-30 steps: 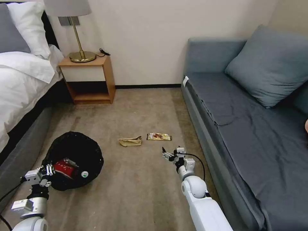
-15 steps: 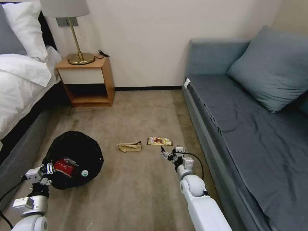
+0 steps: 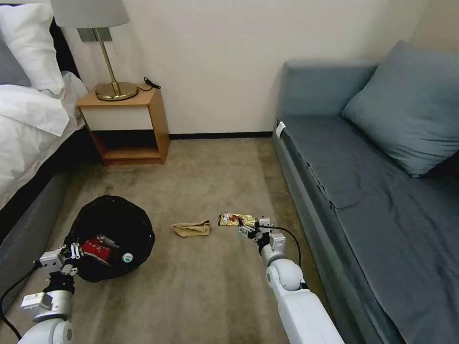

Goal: Pick up the trash bin, then pick up the garbage on the floor and place it into the trash bin.

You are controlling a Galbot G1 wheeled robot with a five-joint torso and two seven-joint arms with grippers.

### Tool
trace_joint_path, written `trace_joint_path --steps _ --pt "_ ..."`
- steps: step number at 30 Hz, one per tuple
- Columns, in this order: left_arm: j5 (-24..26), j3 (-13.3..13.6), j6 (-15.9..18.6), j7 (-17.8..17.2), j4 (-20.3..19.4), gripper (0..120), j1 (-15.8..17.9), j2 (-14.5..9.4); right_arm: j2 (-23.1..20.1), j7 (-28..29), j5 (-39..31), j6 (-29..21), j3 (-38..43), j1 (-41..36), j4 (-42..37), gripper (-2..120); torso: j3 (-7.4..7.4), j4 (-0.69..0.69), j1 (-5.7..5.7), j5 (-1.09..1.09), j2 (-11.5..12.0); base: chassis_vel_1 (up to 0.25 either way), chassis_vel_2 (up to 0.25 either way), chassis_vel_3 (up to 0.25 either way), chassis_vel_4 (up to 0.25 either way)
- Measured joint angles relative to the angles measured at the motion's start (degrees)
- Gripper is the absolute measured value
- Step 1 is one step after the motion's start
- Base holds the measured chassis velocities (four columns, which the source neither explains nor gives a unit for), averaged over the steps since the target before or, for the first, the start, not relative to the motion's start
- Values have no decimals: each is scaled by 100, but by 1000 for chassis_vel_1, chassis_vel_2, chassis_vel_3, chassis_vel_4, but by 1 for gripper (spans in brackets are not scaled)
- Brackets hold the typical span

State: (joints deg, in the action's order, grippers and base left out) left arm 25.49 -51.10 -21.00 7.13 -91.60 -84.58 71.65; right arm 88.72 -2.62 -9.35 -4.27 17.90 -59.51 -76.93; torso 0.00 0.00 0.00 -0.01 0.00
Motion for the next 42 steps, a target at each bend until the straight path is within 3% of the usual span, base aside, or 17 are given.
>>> trace_joint_path --steps 42 --pt "-20 33 -76 6 -86 5 -133 -9 28 -292 152 124 -69 -241 -56 100 0 0 0 1 0 -108 103 111 -105"
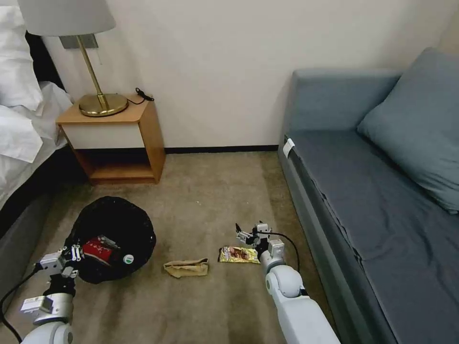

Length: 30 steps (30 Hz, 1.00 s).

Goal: Pick up the trash bin, then pick up the garbage on the floor and place it into the trash bin.

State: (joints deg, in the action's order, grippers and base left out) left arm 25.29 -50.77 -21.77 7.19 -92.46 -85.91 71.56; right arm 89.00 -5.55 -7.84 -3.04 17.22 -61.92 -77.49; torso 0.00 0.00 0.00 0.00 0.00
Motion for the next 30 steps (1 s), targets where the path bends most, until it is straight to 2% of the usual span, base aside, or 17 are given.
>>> trace_joint_path --steps 13,25,30 --pt "-18 20 25 4 40 5 30 -6 -78 -73 23 10 -176 125 139 100 0 0 0 0 0 -130 133 135 -131" --pt "-24 -29 11 42 81 5 11 -2 -590 -491 60 19 -1183 716 503 100 0 0 0 1 0 -26 29 27 -36" --pt "-130 -43 10 45 64 5 3 139 -757 -531 -129 -79 -1731 1298 829 100 0 0 0 0 0 0 0 0 0"
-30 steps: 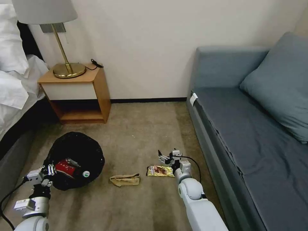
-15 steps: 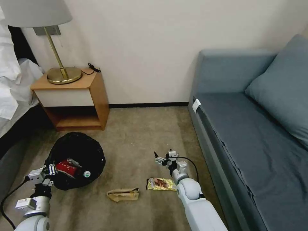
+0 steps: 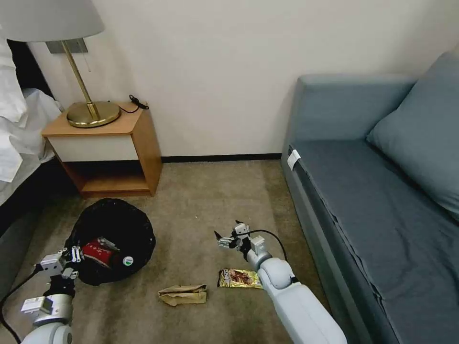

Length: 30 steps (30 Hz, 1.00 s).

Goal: Pick up the trash bin, then pick up the garbage on the floor and place it into the trash bin.

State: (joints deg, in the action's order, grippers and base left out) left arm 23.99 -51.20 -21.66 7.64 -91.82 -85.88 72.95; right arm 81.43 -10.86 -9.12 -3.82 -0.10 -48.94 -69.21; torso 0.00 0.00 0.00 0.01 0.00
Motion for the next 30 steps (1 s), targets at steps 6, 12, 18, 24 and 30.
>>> trace_joint_path --steps 6,12,18,24,30 --pt "-55 -36 -94 26 32 5 9 82 -142 -367 -281 -90 -870 875 401 100 0 0 0 0 0 0 0 0 0" --pt "-52 -59 -95 45 39 5 15 133 -114 -624 -451 -113 -1594 1326 646 100 0 -1 0 0 0 0 0 0 0" --pt "-268 -86 -121 42 133 5 141 381 22 -1113 -430 -112 -2178 1421 801 100 0 -1 0 -1 0 0 0 0 0" --pt "-307 -92 -119 126 145 5 148 419 -105 -1725 -349 -103 -2541 1313 591 100 0 0 0 -1 0 0 0 0 0" --pt "-309 -112 -59 183 147 5 134 399 -223 -2238 -304 -101 -2740 1218 409 100 0 0 0 0 0 0 0 0 0"
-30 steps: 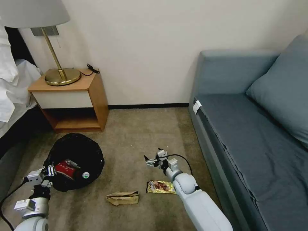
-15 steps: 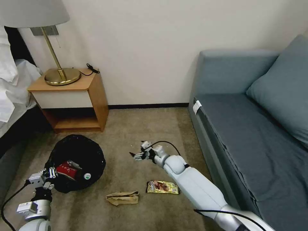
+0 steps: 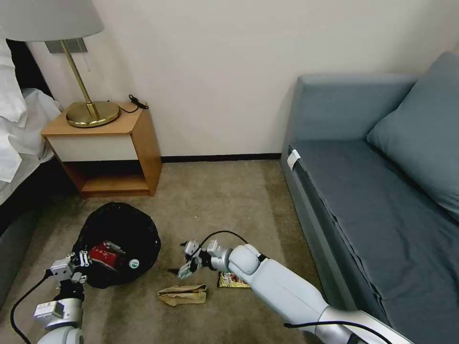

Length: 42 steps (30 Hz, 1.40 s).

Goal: Pick up the trash bin, then pick up the garbage on the floor and place it into the trash bin.

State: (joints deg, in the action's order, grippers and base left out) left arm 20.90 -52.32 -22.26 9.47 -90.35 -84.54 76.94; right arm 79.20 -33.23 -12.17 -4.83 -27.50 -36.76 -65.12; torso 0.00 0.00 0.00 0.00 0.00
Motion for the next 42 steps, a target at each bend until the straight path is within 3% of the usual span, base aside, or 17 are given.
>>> trace_joint_path --steps 13,35,42 --pt "-6 16 41 1 -21 5 -1 -8 -156 -634 590 144 -265 -94 124 100 0 0 0 0 0 0 0 0 0" --pt "-59 66 61 -3 -53 5 41 38 96 -1149 1785 575 127 -35 1064 99 0 0 0 0 0 0 0 0 0" --pt "-60 84 61 -3 -13 5 58 32 125 -1170 1992 700 243 -69 1168 85 0 0 0 0 0 0 0 0 0"
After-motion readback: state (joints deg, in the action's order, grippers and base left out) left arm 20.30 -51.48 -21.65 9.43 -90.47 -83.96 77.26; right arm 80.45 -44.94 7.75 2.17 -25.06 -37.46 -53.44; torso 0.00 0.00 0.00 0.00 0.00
